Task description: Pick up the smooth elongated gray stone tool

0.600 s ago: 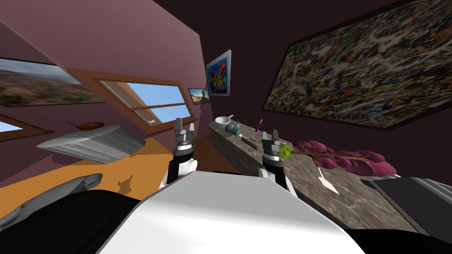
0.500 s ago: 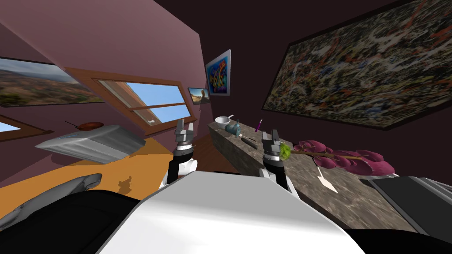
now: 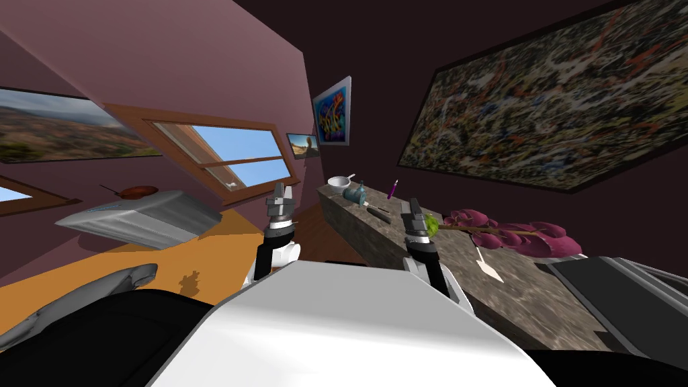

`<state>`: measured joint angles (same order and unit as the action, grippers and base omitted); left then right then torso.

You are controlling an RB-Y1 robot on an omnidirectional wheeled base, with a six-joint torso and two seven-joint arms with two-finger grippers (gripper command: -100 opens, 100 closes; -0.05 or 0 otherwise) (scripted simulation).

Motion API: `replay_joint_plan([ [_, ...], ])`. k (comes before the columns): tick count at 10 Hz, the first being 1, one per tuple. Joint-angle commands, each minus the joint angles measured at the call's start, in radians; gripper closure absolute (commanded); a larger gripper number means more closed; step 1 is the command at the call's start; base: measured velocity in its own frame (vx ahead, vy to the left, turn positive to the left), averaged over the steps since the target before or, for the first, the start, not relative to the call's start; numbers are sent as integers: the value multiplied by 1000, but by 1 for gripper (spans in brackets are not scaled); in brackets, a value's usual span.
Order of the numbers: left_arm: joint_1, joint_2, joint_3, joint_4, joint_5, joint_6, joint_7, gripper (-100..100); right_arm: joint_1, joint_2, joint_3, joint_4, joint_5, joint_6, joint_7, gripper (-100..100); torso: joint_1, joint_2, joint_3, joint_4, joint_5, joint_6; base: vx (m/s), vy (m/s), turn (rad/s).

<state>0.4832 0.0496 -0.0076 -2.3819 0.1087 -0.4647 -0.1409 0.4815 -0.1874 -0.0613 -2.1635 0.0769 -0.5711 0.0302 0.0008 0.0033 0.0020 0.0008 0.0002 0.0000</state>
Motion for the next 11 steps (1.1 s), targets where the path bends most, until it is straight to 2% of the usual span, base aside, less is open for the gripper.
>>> replay_joint_plan([
  [1, 0, 0, 0, 0, 0, 0, 0, 0, -9, -50, -22, 18, 4, 10, 13, -100, 0, 0, 0, 0, 0, 0, -40, 20, -6],
  [2, 0, 0, 0, 0, 0, 0, 0, 0, -16, -81, -39, 40, 10, 16, 26, -100, 0, 0, 0, 0, 0, 0, -52, 26, -6],
  [3, 0, 0, 0, 0, 0, 0, 0, 0, -16, -96, -39, 40, 10, 16, 26, -100, 0, 0, 0, 0, 0, 0, -39, 19, -2],
  [4, 0, 0, 0, 0, 0, 0, 0, 0, -23, -134, -56, 64, 17, 21, 40, -100, 0, -1, 0, 0, 0, 0, -40, 28, 4],
  [5, 0, 0, 0, 0, 0, 0, 0, 0, -23, -143, -56, 64, 17, 21, 40, -100, 1, -1, 0, 0, 0, 0, -27, 21, 0],
  [6, 0, 0, 0, 0, 0, 0, 0, 0, -30, -183, -72, 90, 25, 27, 54, -100, 0, -1, -1, 0, 0, 0, -21, 25, 9],
  [7, 0, 0, 0, 0, 0, 0, 0, 0, -30, -193, -72, 90, 25, 27, 54, -100, 0, -2, -1, 0, 0, 0, -17, 22, 3],
  [8, 0, 0, 0, 0, 0, 0, 0, 0, -35, -232, -86, 119, 35, 32, 69, -100, 0, -2, -1, 0, 0, 0, -25, 30, 12],
  [9, 0, 0, 0, 0, 0, 0, 0, 0, -35, -245, -86, 119, 35, 32, 69, -100, 1, -2, -1, 0, 0, 0, -19, 29, 7],
  [10, 0, 0, 0, 0, 0, 0, 0, 0, -40, -282, -98, 151, 46, 37, 83, -100, 1, -2, -1, 0, 0, 0, -19, 41, 22],
  [11, 0, 0, 0, 0, 0, 0, 0, 0, -40, -299, -98, 151, 46, 37, 83, -100, 1, -2, -1, -1, 0, 0, -13, 36, 10],
])
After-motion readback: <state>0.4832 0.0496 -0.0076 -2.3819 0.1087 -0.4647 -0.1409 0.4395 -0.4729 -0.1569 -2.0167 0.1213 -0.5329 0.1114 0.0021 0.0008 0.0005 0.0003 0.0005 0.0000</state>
